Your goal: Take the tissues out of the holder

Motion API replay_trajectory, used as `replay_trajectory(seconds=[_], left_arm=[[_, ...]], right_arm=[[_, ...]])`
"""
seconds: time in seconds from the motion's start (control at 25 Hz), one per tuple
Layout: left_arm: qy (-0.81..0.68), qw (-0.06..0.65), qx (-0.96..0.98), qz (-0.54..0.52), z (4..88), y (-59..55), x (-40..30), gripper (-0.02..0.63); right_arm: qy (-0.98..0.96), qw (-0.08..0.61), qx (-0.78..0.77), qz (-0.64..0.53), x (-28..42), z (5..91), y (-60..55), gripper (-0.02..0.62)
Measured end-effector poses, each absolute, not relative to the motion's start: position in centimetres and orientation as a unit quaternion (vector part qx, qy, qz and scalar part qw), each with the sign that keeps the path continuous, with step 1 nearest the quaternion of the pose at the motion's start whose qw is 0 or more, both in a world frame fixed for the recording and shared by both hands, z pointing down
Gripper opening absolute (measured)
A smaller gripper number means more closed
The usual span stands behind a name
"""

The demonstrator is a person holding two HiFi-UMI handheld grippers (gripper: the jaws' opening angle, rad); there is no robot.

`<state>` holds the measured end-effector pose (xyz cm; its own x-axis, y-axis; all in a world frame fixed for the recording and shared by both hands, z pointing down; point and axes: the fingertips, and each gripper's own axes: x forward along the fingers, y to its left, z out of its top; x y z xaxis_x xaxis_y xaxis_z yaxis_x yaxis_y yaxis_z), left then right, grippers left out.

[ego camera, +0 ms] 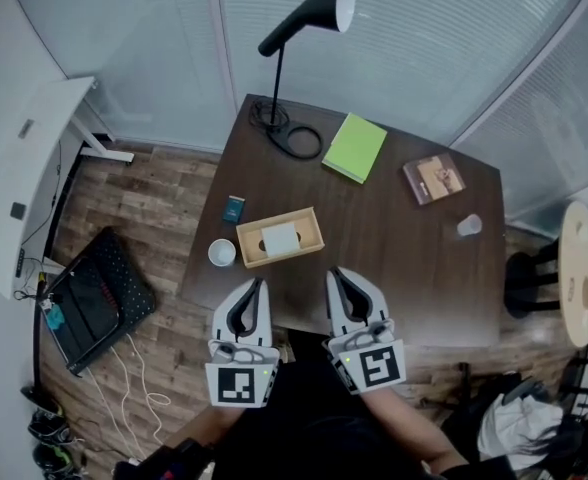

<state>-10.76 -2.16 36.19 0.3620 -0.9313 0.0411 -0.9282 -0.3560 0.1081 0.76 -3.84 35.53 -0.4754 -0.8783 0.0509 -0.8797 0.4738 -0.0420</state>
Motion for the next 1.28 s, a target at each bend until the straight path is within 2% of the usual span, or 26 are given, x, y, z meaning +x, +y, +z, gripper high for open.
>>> replay_trajectory(seconds=[0.44,0.68,1.16,1.28], left_arm=[[-0.563,0.066,0.824,-0.018,36.8,-7.4,-7.3,-0.002],[-0.563,0.049,0.825,0.000,37.3,-10.5,-5.1,-0.002],[-0.564,0.109,0.818,0.014,40.4,-11.6,-6.1,-0.002],[-0.549,0.098,0.829,0.036,40.6,-12.1,-6.1,-0.002]], right_arm=[[-0.862,0.012,0.505,0.055,4.8,36.4,-9.6,0.011],[-0.870,0.004,0.489,0.056,5.9,37.5,-11.8,0.011],[-0.887,0.015,0.453,0.081,3.3,39.6,-12.7,0.011],[-0.886,0.011,0.457,0.079,2.8,39.1,-13.2,0.011]])
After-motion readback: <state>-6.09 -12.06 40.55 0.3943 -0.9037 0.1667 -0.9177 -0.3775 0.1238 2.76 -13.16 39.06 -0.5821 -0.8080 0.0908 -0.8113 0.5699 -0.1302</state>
